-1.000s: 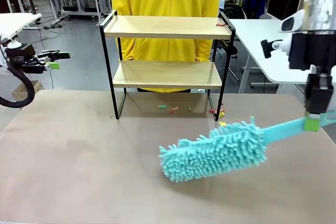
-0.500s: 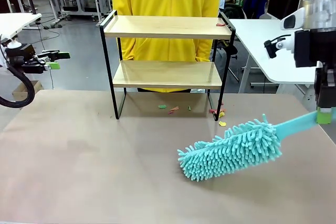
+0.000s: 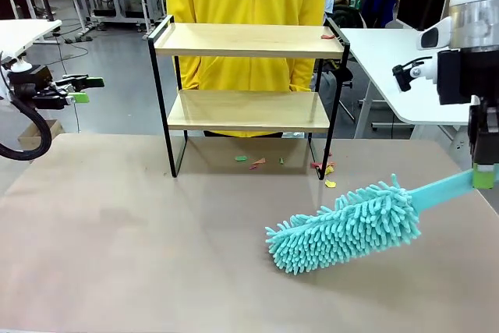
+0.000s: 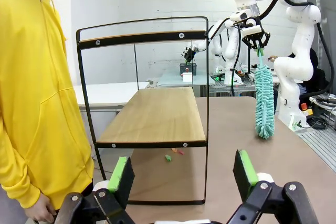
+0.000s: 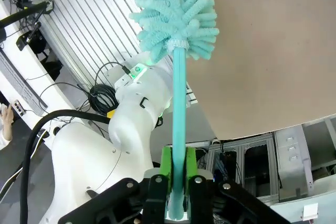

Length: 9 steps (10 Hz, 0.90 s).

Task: Clean the shelf.
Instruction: Clean the specific section of the Shelf indicated by the human with the Duster.

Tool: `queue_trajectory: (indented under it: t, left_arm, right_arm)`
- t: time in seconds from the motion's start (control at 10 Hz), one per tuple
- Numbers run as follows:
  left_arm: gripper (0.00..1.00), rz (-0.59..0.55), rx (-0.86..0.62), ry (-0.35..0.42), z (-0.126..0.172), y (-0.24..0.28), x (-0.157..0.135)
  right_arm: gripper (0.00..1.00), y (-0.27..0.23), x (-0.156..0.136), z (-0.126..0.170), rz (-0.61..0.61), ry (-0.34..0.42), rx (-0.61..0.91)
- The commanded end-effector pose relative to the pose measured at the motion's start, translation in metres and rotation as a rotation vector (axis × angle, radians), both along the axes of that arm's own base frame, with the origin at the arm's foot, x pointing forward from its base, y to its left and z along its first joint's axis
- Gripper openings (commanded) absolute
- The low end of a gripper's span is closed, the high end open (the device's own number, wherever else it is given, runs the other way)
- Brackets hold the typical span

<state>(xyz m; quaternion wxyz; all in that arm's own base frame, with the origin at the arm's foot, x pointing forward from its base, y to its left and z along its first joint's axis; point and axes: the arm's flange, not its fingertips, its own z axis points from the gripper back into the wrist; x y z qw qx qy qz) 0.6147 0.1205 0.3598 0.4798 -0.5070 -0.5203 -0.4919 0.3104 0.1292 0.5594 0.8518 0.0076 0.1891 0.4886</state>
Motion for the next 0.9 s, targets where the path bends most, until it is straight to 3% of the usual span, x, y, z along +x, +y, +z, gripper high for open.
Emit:
queue_trajectory:
  t: [0.0, 0.8]
  left_arm:
    - [1.0, 0.003, -0.003, -0.012, 0.0016, 0.0004, -0.0022]
    - [1.0, 0.003, -0.003, -0.012, 0.0016, 0.0004, -0.0022]
  right_arm:
    - [0.13, -0.0011, -0.0014, 0.0022, -0.004, 0.008, 0.012]
    - [0.13, -0.0011, -0.0014, 0.0022, -0.004, 0.008, 0.012]
